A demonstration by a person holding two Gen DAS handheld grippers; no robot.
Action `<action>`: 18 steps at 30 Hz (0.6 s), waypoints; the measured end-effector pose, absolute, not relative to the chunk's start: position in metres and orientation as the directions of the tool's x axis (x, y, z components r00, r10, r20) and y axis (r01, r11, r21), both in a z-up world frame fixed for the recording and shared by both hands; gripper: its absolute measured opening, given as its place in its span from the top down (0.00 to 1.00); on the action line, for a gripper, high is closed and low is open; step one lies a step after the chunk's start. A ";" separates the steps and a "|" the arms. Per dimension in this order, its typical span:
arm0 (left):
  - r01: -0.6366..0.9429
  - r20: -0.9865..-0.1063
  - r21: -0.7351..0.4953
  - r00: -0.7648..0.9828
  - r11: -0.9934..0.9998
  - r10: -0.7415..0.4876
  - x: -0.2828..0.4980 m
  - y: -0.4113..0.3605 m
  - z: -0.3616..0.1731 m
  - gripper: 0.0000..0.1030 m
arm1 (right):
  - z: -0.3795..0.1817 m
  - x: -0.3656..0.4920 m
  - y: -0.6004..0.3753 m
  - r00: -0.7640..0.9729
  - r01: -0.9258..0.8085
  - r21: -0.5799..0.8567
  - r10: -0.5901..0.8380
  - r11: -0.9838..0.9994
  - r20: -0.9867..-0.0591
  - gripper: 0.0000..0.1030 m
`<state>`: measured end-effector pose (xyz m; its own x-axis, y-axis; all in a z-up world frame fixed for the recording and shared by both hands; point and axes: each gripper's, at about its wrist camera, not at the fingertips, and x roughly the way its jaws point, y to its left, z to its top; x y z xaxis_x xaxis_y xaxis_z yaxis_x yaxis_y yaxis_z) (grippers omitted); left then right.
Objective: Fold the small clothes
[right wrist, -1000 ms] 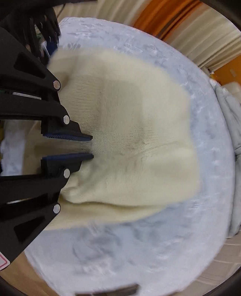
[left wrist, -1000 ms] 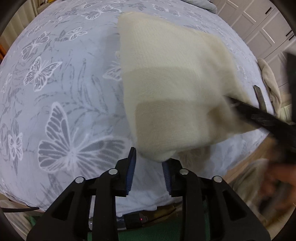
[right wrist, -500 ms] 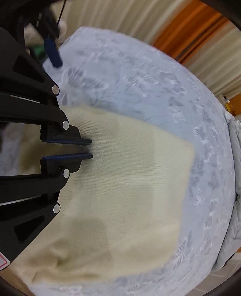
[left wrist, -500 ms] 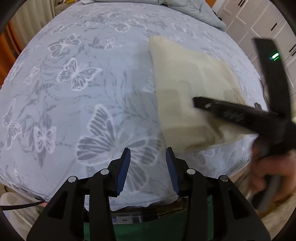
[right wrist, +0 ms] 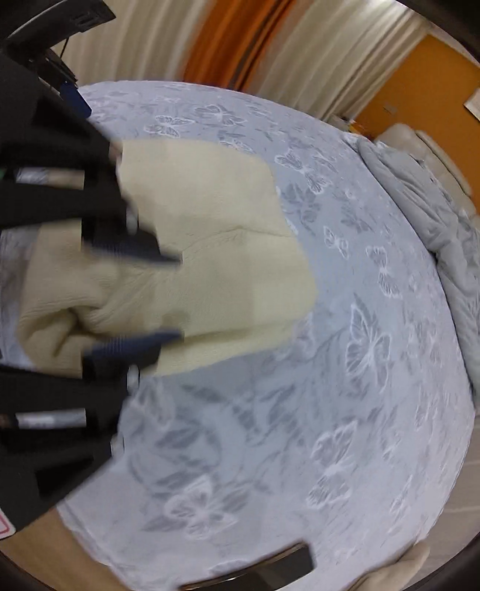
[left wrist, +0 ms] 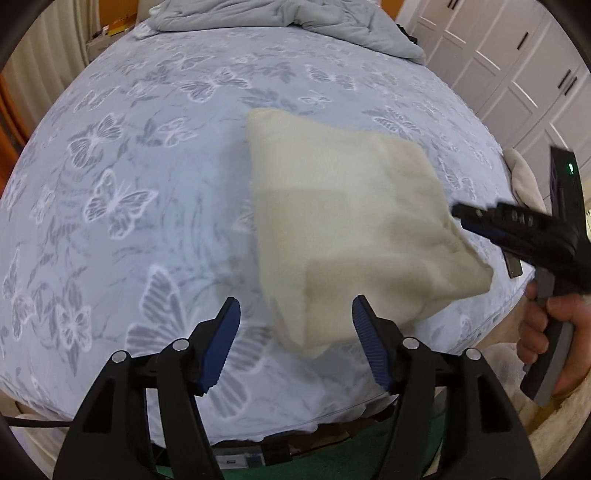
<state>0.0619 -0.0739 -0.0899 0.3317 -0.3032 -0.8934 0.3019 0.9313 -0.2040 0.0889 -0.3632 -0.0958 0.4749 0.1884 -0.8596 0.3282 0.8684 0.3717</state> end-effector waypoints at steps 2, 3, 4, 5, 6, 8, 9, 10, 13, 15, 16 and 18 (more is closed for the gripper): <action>0.307 -0.902 -0.198 0.315 0.931 -0.296 0.064 -0.083 -0.093 0.41 | -0.110 0.106 -0.360 0.438 0.322 0.322 0.162 0.890 -0.884 0.50; 0.308 -0.905 -0.199 0.307 0.930 -0.295 0.064 -0.088 -0.094 0.41 | -0.118 0.115 -0.359 0.410 0.311 0.321 0.178 0.894 -0.895 0.86; 0.309 -0.906 -0.200 0.303 0.930 -0.295 0.064 -0.091 -0.094 0.41 | -0.127 0.121 -0.355 0.384 0.291 0.339 0.215 0.895 -0.898 0.90; 0.315 -0.907 -0.195 0.303 0.929 -0.293 0.064 -0.095 -0.092 0.41 | -0.126 0.128 -0.355 0.386 0.272 0.329 0.211 0.904 -0.898 0.91; 0.320 -0.906 -0.189 0.307 0.928 -0.290 0.064 -0.097 -0.091 0.41 | -0.115 0.126 -0.354 0.421 0.251 0.326 0.200 0.911 -0.885 0.91; 0.331 -0.905 -0.172 0.319 0.928 -0.282 0.064 -0.099 -0.088 0.41 | -0.089 0.118 -0.364 0.513 0.244 0.355 0.191 0.902 -0.837 0.92; 0.335 -0.905 -0.166 0.322 0.928 -0.278 0.065 -0.100 -0.088 0.41 | -0.085 0.116 -0.372 0.535 0.252 0.369 0.189 0.894 -0.823 0.92; 0.335 -0.906 -0.165 0.321 0.928 -0.277 0.066 -0.100 -0.089 0.41 | -0.086 0.113 -0.377 0.538 0.264 0.358 0.171 0.895 -0.825 0.92; 0.330 -0.912 -0.170 0.305 0.929 -0.275 0.070 -0.102 -0.096 0.41 | -0.140 0.124 -0.378 0.381 0.281 0.244 0.126 0.928 -0.916 0.91; 0.325 -0.917 -0.168 0.294 0.931 -0.268 0.072 -0.104 -0.100 0.41 | -0.146 0.122 -0.374 0.386 0.257 0.227 0.116 0.939 -0.915 0.90; 0.326 -0.917 -0.171 0.292 0.930 -0.271 0.072 -0.104 -0.100 0.41 | -0.137 0.122 -0.375 0.386 0.267 0.238 0.123 0.934 -0.914 0.90; 0.329 -0.917 -0.167 0.296 0.929 -0.269 0.072 -0.104 -0.101 0.41 | -0.105 0.113 -0.377 0.467 0.284 0.309 0.150 0.908 -0.871 0.90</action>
<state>0.0716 -0.1043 -0.1006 0.2955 -0.2692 -0.9166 0.3289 0.9295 -0.1669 0.1130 -0.3774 -0.1046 0.4670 0.1502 -0.8714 0.2843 0.9076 0.3088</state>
